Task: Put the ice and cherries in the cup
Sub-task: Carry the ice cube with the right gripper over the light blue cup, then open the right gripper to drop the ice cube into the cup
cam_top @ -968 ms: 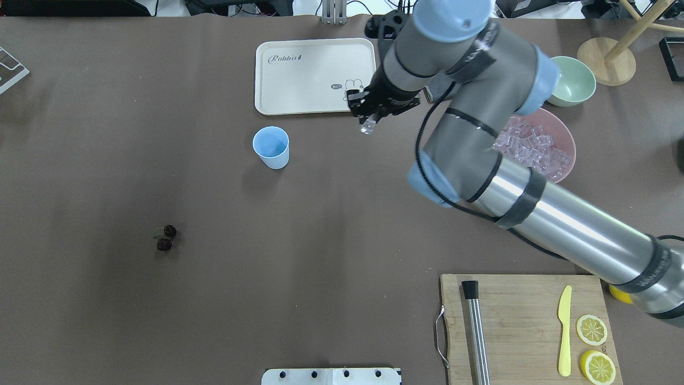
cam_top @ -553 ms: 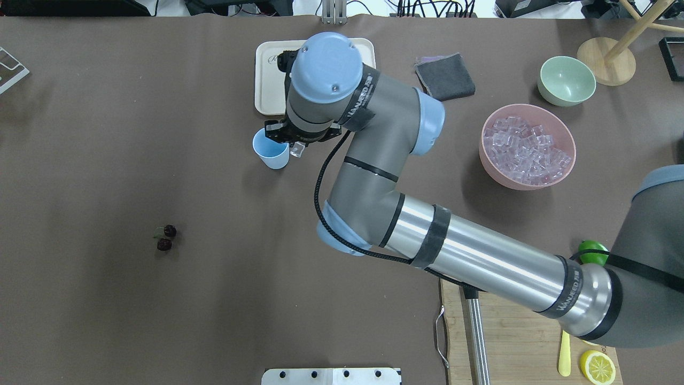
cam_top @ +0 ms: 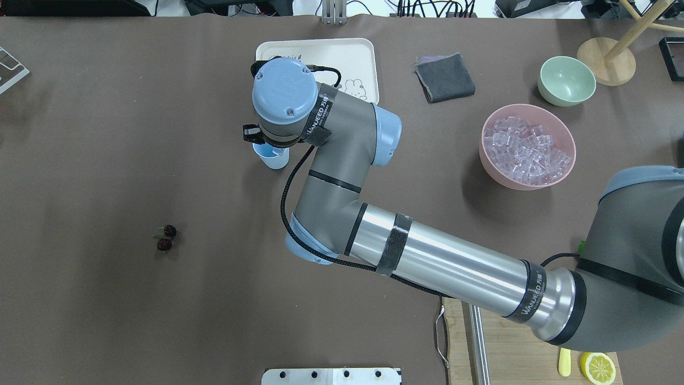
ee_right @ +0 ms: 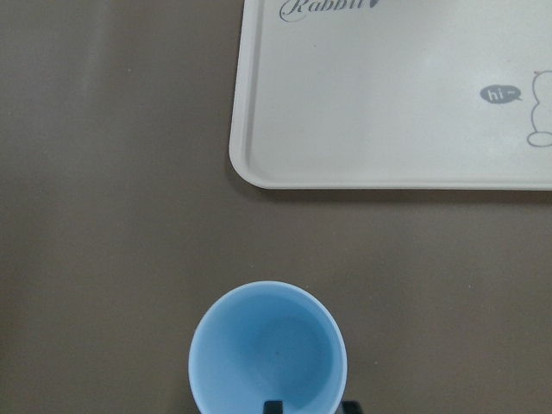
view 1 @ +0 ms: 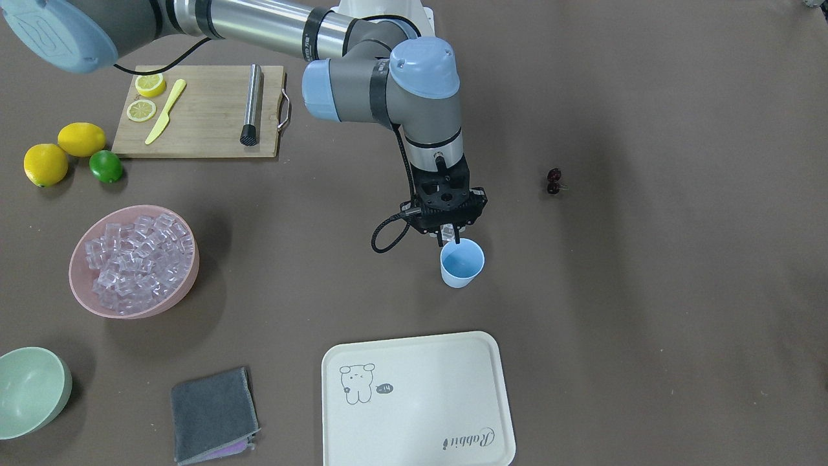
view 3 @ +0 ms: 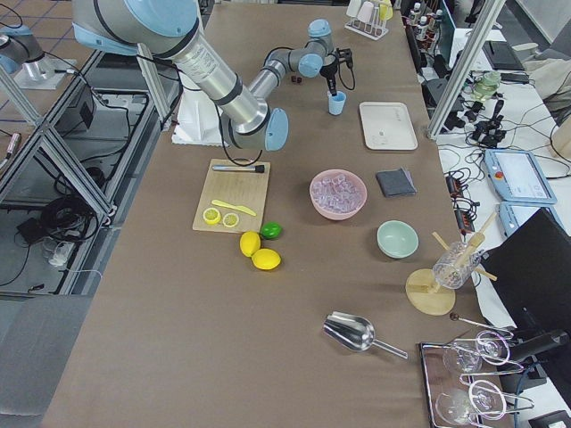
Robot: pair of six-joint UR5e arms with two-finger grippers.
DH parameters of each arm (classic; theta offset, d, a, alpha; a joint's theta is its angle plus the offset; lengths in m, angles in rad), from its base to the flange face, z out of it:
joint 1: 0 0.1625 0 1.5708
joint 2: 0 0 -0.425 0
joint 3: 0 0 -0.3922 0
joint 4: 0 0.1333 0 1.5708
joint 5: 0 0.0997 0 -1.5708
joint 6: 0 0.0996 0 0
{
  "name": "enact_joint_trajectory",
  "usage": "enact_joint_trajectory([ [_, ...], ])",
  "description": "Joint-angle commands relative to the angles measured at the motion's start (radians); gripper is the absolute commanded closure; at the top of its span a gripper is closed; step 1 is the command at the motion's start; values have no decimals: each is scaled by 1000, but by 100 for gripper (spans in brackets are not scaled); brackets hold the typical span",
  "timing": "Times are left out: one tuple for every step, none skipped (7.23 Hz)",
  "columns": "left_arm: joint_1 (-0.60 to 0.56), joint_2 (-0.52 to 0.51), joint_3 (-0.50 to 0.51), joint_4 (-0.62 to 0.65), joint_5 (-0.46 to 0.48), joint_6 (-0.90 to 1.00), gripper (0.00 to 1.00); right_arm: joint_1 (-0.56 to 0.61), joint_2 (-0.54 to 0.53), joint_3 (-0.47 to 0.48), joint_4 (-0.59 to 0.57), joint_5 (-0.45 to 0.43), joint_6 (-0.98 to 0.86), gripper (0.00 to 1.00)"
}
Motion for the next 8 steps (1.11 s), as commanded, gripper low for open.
enact_joint_trajectory([
  [0,0,3,0,0,1,2,-1,14,-22,10,-8,0,100],
  [0,2,-3,0,-6,2,2,-1,11,-46,11,-11,-6,100],
  [0,11,0,0,-6,3,2,-1,11,-54,52,-17,-6,100],
  [2,5,11,0,-3,5,2,-1,11,-60,60,-23,-6,94],
  [2,2,19,0,-2,5,2,-2,14,-60,61,-25,-6,92],
  [3,0,23,0,-2,5,2,-2,14,-60,61,-40,-6,83],
  [3,0,20,0,-3,5,2,-1,12,-60,61,-43,-6,71],
  [3,-1,23,0,-2,5,2,-1,12,-66,61,-51,-6,67],
])
